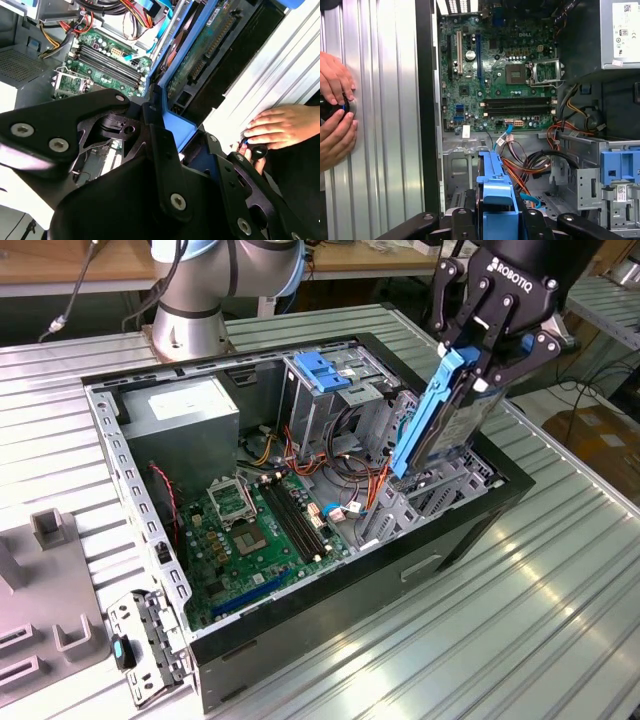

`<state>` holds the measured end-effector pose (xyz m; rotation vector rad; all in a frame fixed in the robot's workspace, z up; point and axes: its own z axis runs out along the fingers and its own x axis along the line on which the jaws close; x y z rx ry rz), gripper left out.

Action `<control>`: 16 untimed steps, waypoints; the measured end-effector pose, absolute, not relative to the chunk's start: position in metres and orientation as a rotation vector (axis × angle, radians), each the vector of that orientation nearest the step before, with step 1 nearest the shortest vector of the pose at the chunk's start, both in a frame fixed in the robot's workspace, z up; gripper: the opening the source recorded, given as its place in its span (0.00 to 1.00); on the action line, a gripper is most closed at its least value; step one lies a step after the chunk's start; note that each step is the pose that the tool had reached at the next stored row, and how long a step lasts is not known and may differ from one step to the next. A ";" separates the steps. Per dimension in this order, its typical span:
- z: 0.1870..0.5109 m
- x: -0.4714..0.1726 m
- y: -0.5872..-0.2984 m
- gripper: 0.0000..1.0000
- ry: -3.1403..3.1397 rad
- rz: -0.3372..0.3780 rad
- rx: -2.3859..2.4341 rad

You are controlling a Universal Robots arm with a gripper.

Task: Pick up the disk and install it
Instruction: 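Insert the disk into the insertion slot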

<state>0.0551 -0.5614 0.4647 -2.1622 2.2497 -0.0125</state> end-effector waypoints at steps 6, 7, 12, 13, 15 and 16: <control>0.459 0.058 -0.561 0.37 2.232 -0.012 -2.181; 0.458 0.058 -0.561 0.37 2.229 -0.012 -2.184; 0.453 0.060 -0.562 0.37 2.228 -0.012 -2.185; 0.452 0.061 -0.562 0.37 2.228 -0.012 -2.185; 0.450 0.061 -0.562 0.37 2.230 -0.012 -2.182; 0.449 0.062 -0.562 0.37 2.231 -0.012 -2.181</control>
